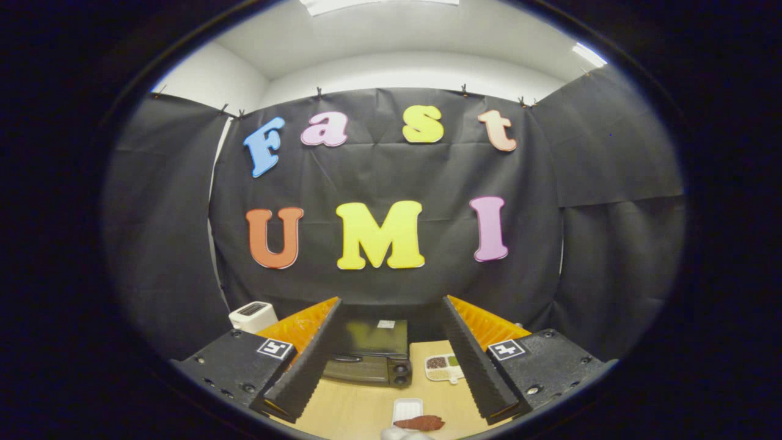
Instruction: Open the toaster oven, put the food inside, and close the toaster oven door.
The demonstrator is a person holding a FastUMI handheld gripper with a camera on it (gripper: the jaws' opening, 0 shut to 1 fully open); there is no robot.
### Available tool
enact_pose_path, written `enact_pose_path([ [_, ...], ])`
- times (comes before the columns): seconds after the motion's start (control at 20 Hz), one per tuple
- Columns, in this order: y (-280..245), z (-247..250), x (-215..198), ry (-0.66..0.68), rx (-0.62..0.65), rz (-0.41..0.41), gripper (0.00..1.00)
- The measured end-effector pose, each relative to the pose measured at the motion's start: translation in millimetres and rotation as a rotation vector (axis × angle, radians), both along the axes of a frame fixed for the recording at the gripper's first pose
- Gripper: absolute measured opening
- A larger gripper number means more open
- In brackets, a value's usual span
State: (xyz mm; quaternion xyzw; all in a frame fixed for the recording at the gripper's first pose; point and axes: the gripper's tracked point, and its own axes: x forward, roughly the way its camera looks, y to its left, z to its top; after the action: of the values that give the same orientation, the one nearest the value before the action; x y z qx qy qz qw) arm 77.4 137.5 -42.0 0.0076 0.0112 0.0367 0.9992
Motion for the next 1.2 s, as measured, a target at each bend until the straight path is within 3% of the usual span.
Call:
enact_pose_path([
  [0.25,62.1,-57.3,62.0,0.064,-0.042,0.038,1.0],
  [0.5,114.5,-148.7,135.5,0.206,-0.055,0.061,1.0],
  [0.75,130.2,-219.7,193.5,0.321,-0.063,0.031,1.0],
  [0.95,136.6,-258.9,209.6,0.411,-0.072,0.019,1.0],
  [1.2,137.3,-258.4,207.9,0.398,-0.064,-0.012,1.0],
])
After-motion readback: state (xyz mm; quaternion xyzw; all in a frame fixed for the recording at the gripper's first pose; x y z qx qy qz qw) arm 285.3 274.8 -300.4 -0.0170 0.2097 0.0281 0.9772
